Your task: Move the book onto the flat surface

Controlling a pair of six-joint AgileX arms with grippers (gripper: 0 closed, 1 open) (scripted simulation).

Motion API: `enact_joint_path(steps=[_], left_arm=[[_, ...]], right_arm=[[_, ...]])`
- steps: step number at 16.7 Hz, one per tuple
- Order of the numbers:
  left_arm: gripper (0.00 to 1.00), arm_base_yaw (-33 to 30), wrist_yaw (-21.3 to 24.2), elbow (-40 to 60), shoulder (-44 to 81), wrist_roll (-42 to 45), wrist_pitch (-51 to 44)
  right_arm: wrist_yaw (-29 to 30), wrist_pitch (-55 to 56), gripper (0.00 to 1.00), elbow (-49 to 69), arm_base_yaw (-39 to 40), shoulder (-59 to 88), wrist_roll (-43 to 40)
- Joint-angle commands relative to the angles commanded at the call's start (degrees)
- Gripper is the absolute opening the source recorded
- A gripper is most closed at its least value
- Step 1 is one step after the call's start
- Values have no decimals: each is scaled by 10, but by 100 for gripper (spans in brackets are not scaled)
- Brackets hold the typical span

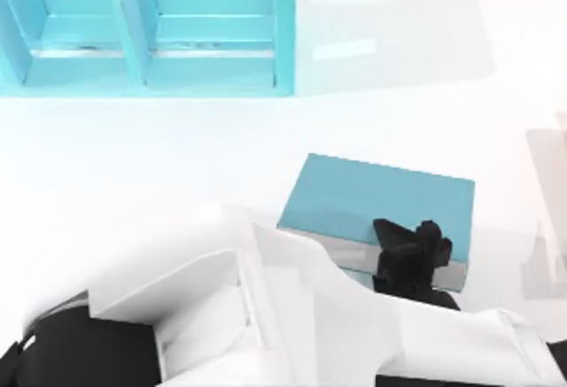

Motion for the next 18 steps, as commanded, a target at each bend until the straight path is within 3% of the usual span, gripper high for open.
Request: enact_joint_path(steps=[13,18], left_arm=[[98,0,0,0,0,0,0],[100,0,0,0,0,0,0]], right_arm=[[0,0,100,0,0,0,0],[0,0,100,0,0,0,0]])
